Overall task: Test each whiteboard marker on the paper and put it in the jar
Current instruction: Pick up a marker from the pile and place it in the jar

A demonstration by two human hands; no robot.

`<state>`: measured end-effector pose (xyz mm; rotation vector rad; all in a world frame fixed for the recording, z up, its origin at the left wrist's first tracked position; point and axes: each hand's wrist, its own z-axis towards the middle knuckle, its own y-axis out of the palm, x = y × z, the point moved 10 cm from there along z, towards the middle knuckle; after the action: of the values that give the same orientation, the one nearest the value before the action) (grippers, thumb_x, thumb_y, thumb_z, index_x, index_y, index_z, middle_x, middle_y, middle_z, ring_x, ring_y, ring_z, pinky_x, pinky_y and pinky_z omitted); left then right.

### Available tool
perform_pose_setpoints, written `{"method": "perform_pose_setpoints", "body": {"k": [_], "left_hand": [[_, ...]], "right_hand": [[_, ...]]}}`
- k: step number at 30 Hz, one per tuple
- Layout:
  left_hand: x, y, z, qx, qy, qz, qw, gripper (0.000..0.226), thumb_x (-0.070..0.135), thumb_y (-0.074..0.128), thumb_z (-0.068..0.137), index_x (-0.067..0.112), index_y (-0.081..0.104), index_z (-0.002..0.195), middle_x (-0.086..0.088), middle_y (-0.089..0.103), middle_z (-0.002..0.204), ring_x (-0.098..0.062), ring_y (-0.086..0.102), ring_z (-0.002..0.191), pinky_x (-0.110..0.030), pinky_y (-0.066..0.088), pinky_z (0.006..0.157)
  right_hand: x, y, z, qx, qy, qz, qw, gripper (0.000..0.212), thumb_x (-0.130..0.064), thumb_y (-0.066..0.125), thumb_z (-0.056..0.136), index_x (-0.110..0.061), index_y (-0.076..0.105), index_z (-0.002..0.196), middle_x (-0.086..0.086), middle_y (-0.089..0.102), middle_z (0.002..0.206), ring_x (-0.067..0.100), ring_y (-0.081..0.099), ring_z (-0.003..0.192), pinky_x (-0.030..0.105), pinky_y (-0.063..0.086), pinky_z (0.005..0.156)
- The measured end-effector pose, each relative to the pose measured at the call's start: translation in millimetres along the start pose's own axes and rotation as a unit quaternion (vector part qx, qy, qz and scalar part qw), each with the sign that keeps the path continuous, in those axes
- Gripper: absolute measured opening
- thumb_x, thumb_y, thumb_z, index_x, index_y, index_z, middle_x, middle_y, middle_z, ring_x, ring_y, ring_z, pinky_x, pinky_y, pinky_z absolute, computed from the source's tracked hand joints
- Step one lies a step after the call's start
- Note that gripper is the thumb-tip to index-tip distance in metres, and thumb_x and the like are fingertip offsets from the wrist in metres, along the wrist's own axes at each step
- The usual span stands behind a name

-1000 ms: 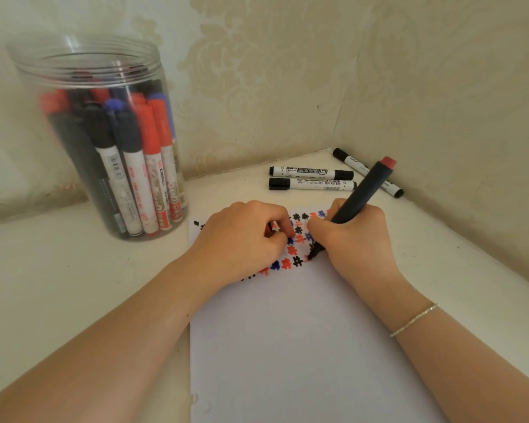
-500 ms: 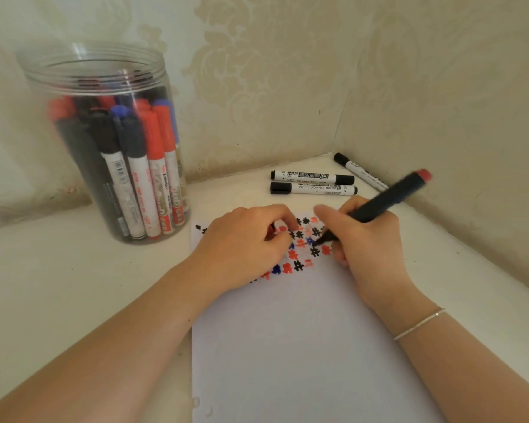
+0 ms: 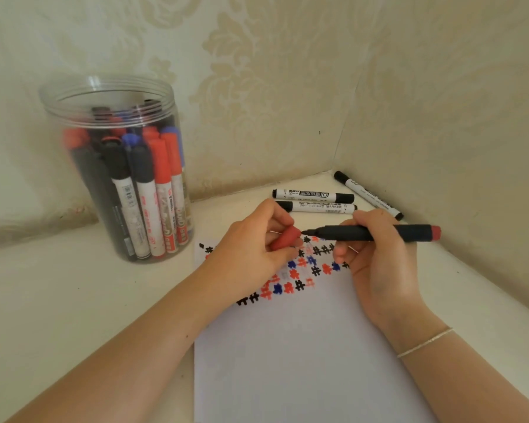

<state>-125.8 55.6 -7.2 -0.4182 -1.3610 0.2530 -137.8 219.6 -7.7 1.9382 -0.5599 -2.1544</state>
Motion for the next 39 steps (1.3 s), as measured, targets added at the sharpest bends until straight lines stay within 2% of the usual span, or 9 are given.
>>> {"method": "perform_pose_setpoints", "body": {"k": [5,12,15,18,22,28,32,35,39], "left_hand": [[-1.9,0.4,0.4,-0.001,-0.001,0.005,1.000,0.030,0.011,0.072,0.083,0.028,0.051,0.097,0.011,0.068,0.107,0.002,0.065,0.099,-0.028,0.053,0.092],[2.4,2.3,-0.7,-0.007,0.023,0.024,0.999,0.024,0.008,0.067,0.085,0.026,0.056,0.097,0.013,0.068,0.105,0.006,0.063,0.099,-0.021,0.050,0.094],[3.1,2.3,-1.3,-0.008,0.033,0.025,0.999,0.022,0.008,0.065,0.087,0.026,0.059,0.099,0.012,0.068,0.104,0.002,0.062,0.099,-0.025,0.050,0.094],[5.2,3.9,-1.5,-0.019,0.037,-0.008,0.999,0.019,0.011,0.067,0.086,0.024,0.063,0.099,0.006,0.069,0.098,-0.007,0.065,0.093,-0.030,0.053,0.089],[8.8,7.0,-2.7,-0.046,0.027,-0.091,0.994,0.019,0.012,0.062,0.089,0.018,0.064,0.107,0.009,0.072,0.093,0.001,0.066,0.087,-0.014,0.049,0.079],[4.9,6.2,-1.2,-0.039,0.001,-0.125,0.991,0.018,0.014,0.058,0.092,0.018,0.064,0.108,0.007,0.072,0.096,-0.001,0.066,0.093,-0.012,0.049,0.082],[3.2,8.2,-0.8,-0.042,0.002,-0.097,0.994,0.017,0.017,0.061,0.090,0.022,0.064,0.106,0.008,0.071,0.098,-0.003,0.065,0.094,-0.021,0.050,0.089],[4.1,10.3,-0.6,-0.044,0.015,-0.061,0.997,0.017,0.019,0.064,0.089,0.024,0.065,0.105,0.006,0.069,0.094,-0.010,0.065,0.086,-0.032,0.054,0.086],[5.1,4.0,0.9,-0.030,0.024,-0.048,0.998,0.018,0.022,0.063,0.089,0.026,0.066,0.106,0.005,0.068,0.096,-0.010,0.064,0.090,-0.029,0.052,0.087]], "right_hand": [[3.2,-0.8,0.0,0.003,0.012,-0.007,1.000,0.023,-0.005,0.051,0.091,-0.004,0.048,0.068,0.008,0.055,0.056,0.020,0.047,0.040,0.029,0.043,0.044],[6.3,0.7,1.2,-0.007,0.023,-0.020,1.000,0.023,-0.003,0.054,0.089,-0.005,0.048,0.067,0.009,0.050,0.055,0.017,0.044,0.037,0.026,0.038,0.039],[8.3,3.3,1.9,-0.023,0.031,-0.035,0.999,0.023,-0.003,0.056,0.089,-0.005,0.048,0.067,0.012,0.051,0.058,0.015,0.043,0.036,0.025,0.037,0.037],[10.0,7.1,2.3,-0.045,0.045,-0.032,0.997,0.020,-0.005,0.059,0.088,-0.002,0.053,0.070,0.016,0.056,0.062,0.015,0.046,0.037,0.024,0.040,0.038],[11.6,8.7,3.4,-0.057,0.061,-0.013,0.996,0.018,-0.008,0.062,0.087,-0.003,0.053,0.072,0.011,0.057,0.059,0.014,0.049,0.039,0.023,0.043,0.041],[11.6,5.2,4.2,-0.028,0.057,0.015,0.998,0.020,-0.005,0.058,0.088,-0.005,0.050,0.070,0.006,0.050,0.049,0.013,0.043,0.036,0.022,0.037,0.037],[12.5,5.9,4.4,-0.034,0.062,0.021,0.997,0.023,-0.003,0.058,0.088,-0.006,0.047,0.068,0.007,0.051,0.052,0.013,0.042,0.035,0.022,0.037,0.036],[15.1,14.9,2.9,-0.077,0.070,-0.004,0.995,0.020,-0.005,0.062,0.086,-0.005,0.050,0.070,0.009,0.056,0.056,0.014,0.047,0.037,0.023,0.041,0.038],[16.7,22.4,2.0,-0.131,0.083,0.007,0.988,0.018,-0.013,0.068,0.075,-0.001,0.055,0.080,0.016,0.063,0.067,0.016,0.055,0.044,0.024,0.050,0.046]]}}
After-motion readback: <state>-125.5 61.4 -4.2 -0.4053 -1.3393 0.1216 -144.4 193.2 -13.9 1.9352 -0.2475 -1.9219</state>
